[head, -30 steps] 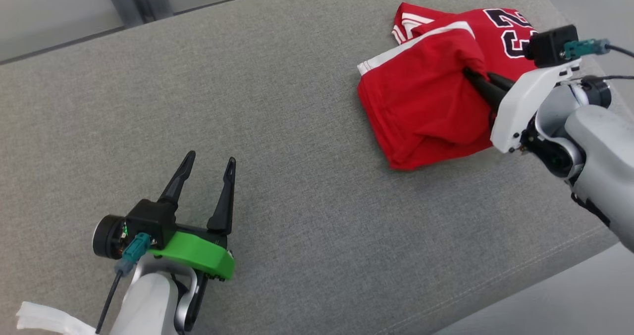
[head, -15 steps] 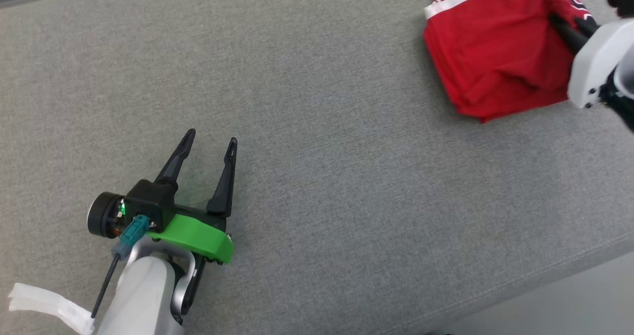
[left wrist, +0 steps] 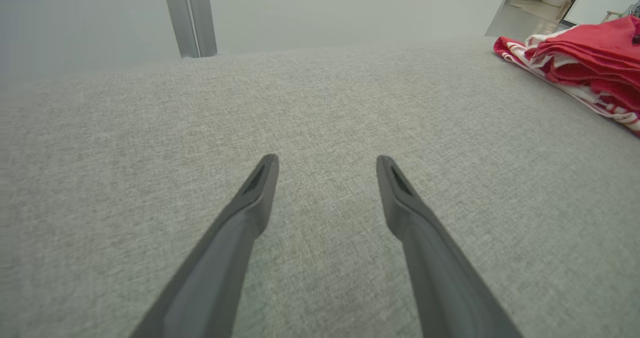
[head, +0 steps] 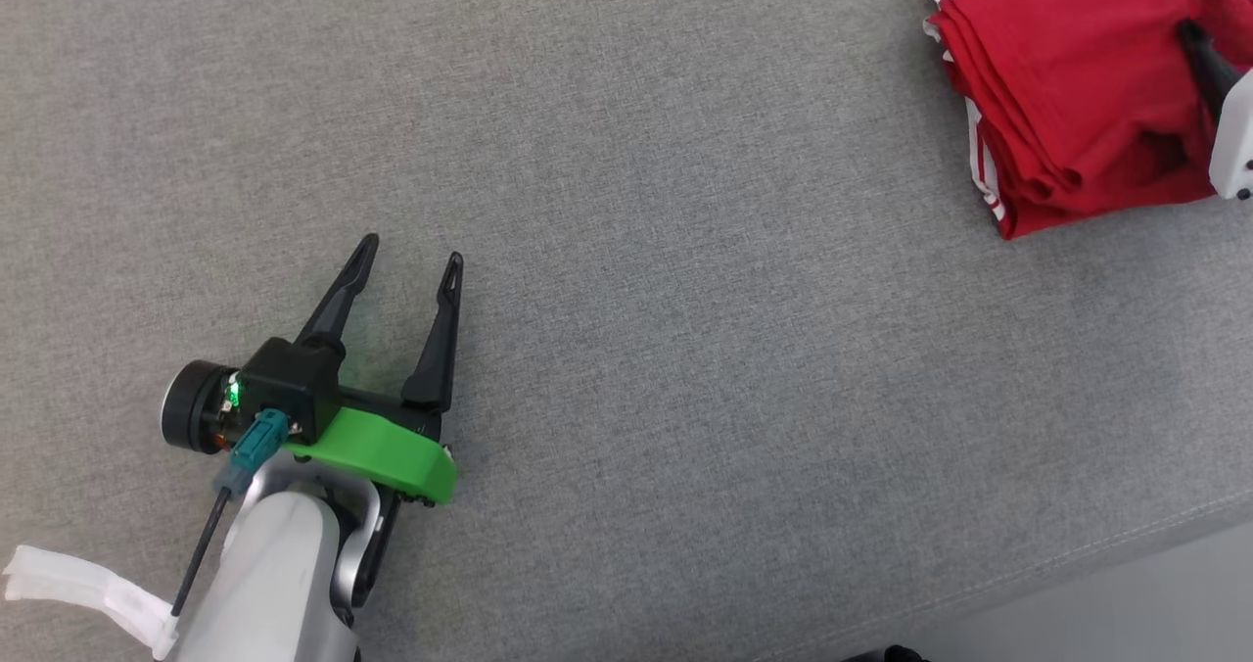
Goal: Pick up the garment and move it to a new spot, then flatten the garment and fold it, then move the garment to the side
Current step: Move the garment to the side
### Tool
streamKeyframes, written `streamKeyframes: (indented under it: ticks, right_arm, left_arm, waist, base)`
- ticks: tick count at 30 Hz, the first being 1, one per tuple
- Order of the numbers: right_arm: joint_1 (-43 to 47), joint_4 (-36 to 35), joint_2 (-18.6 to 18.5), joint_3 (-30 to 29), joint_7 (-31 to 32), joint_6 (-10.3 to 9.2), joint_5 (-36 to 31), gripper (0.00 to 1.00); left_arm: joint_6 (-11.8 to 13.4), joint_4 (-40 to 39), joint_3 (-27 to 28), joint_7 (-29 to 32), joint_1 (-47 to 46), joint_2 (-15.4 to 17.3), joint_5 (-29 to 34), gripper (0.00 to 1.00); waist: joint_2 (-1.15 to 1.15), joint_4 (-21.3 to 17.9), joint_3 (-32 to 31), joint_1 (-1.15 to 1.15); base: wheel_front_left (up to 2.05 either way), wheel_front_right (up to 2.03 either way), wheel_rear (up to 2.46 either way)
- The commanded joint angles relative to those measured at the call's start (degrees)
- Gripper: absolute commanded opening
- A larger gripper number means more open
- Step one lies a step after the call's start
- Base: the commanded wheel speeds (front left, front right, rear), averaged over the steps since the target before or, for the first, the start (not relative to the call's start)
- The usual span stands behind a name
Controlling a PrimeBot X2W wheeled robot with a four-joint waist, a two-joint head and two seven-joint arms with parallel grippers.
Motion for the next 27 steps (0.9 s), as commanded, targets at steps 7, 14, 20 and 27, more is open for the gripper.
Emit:
streamKeyframes:
  ticks: [7,14,20,27]
  right_arm:
    - [1.71,3.72,0.14,1.0,-1.34,-0.05,0.75,1.0]
    - [0.38,4.45,1.37,1.26,-6.71,-0.04,-0.83,1.0]
    - [1.69,0.76,2.96,-0.28,-9.53,-0.05,-1.66,1.0]
    - [6.78,-8.69,3.07,-10.12,-9.77,-0.04,-6.3,1.0]
  left_arm:
    - [0.82,0.75,0.59,-1.28,0.16,0.04,-0.88,1.0]
    - [2.07,1.22,2.78,-2.7,3.12,1.01,-2.38,1.0]
    - [3.31,0.92,4.98,-3.42,6.57,1.77,-3.75,1.0]
    - [5.0,-1.27,8.7,-4.11,9.84,1.57,-6.41,1.0]
  waist:
    - [0.0,0.85,-3.37,-0.01]
    - [0.0,1.15,-8.79,-0.01]
    - [0.0,2.2,-13.74,-0.01]
    - [0.0,4.37,-18.41,-0.01]
  base:
    - [0.0,0.0,0.0]
    - [0.0,0.0,0.0]
    - [0.0,0.0,0.0]
    - [0.0,0.0,0.0]
